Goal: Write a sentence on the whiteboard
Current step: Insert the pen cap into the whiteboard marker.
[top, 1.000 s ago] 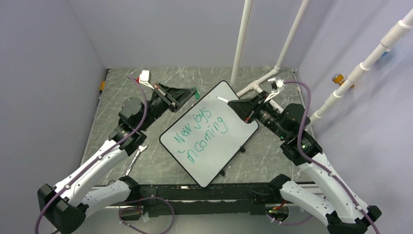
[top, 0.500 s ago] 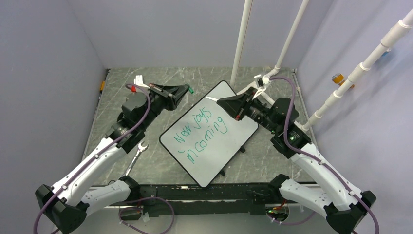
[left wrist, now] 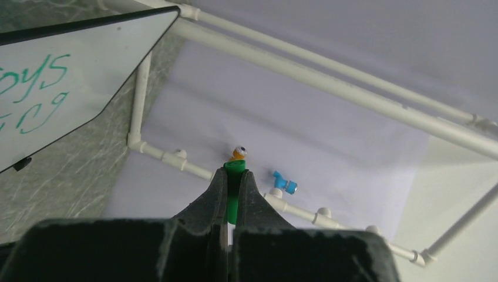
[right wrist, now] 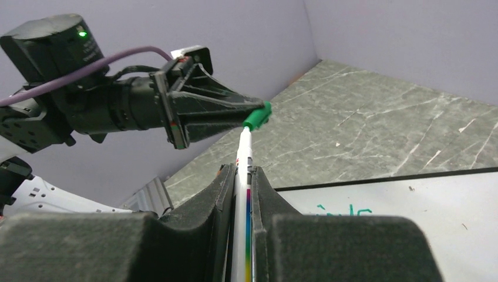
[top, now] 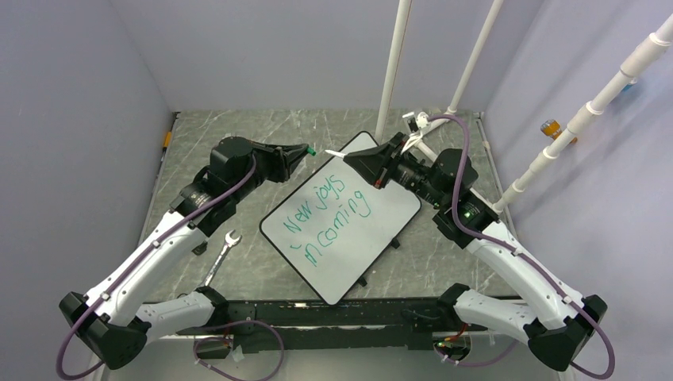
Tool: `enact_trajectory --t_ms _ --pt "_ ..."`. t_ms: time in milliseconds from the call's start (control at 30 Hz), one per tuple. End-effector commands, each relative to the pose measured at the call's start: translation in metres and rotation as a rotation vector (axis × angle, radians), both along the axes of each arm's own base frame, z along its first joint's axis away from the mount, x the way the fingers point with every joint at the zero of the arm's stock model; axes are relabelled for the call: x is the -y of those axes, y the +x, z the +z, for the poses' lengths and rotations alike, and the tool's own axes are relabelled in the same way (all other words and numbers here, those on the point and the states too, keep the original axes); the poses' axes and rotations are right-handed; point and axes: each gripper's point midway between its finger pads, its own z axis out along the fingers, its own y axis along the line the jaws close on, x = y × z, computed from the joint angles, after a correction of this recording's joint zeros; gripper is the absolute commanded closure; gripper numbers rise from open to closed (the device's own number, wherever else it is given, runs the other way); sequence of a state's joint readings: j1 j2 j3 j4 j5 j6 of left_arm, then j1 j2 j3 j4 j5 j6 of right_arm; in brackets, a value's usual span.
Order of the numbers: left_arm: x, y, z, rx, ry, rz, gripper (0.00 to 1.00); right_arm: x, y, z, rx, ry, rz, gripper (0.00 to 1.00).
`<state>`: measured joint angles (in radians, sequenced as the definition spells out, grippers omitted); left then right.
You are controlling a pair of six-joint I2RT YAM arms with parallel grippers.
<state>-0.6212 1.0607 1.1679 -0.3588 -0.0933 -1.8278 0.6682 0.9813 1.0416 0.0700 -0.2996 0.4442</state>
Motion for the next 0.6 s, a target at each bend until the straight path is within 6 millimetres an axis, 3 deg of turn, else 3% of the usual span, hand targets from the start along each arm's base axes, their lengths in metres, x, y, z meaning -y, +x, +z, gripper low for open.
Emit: enact_trajectory --t_ms 0,567 --pt "-0.014 0.003 0.002 -0.071 -0.046 0.093 1.00 -0.001 -0.007 0.037 0.107 0.043 0.015 1.00" --pt "-0.011 0.003 -0.006 -0.120 -0.095 0.089 1.00 -0.018 0.002 0.026 0.069 0.018 0.001 1.00"
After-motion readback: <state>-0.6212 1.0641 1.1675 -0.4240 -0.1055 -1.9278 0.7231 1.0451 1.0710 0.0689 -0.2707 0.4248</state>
